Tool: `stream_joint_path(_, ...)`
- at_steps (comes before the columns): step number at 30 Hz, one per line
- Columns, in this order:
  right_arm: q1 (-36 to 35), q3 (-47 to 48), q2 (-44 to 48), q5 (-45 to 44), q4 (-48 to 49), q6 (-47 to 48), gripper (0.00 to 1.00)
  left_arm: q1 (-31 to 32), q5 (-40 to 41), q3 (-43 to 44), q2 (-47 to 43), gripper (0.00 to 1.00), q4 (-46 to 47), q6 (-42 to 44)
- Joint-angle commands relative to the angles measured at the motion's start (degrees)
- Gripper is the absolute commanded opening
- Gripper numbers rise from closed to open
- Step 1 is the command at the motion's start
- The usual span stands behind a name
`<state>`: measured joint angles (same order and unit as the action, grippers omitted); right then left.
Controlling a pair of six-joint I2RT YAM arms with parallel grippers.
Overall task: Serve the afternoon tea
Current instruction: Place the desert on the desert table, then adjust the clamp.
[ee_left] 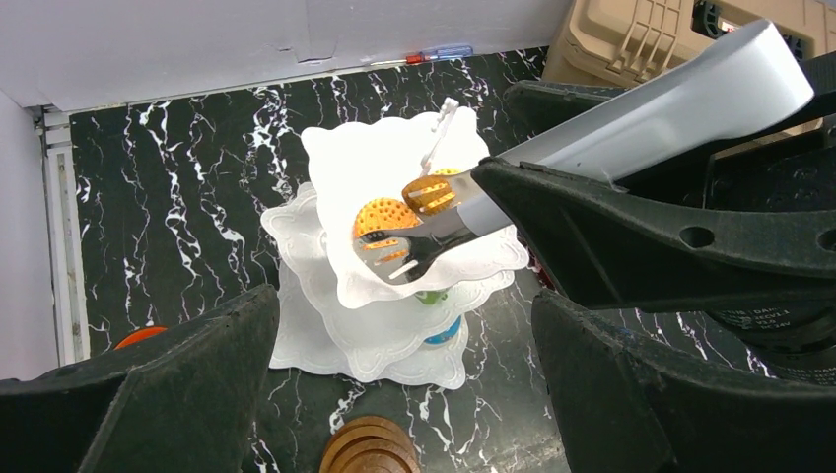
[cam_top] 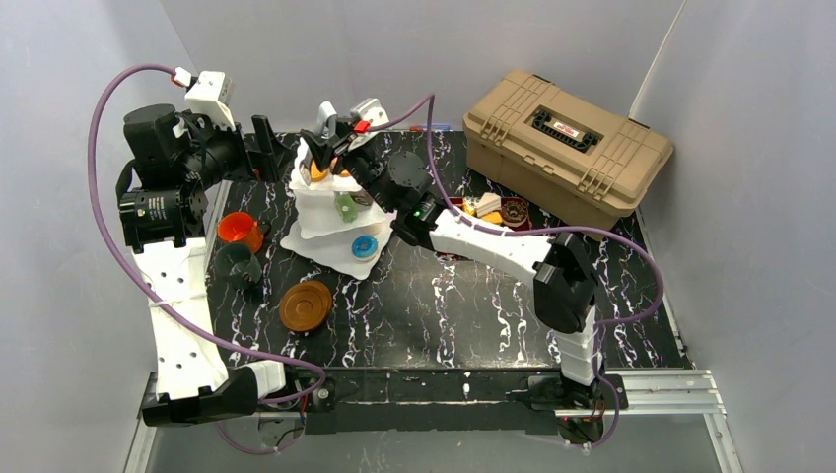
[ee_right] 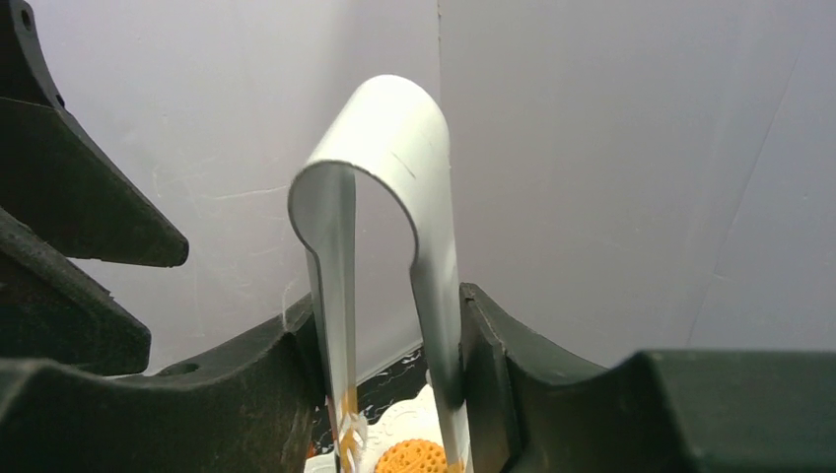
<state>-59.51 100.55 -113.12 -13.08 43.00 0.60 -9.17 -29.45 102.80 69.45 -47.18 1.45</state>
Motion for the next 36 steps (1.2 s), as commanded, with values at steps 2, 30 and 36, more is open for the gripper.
stream_joint_path(2,-0.44,-1.69,6.02,0.73,5.32,-0.02,0.58,-0.29,-1.61,-0.14,-0.76,0.98,-0.28,-0.44)
stream_joint_path(30,0.97,-12.77,19.60,0.46,10.61,-4.44,0.10,-0.32,-1.70,-0.42,-0.93,0.98,-0.24,-0.22)
stream_joint_path(36,1.10,-15.62,26.30,-0.46,9.09,-3.40,0.07,-0.30,-1.66,-0.44,-1.11,0.99,-0.28,-0.06)
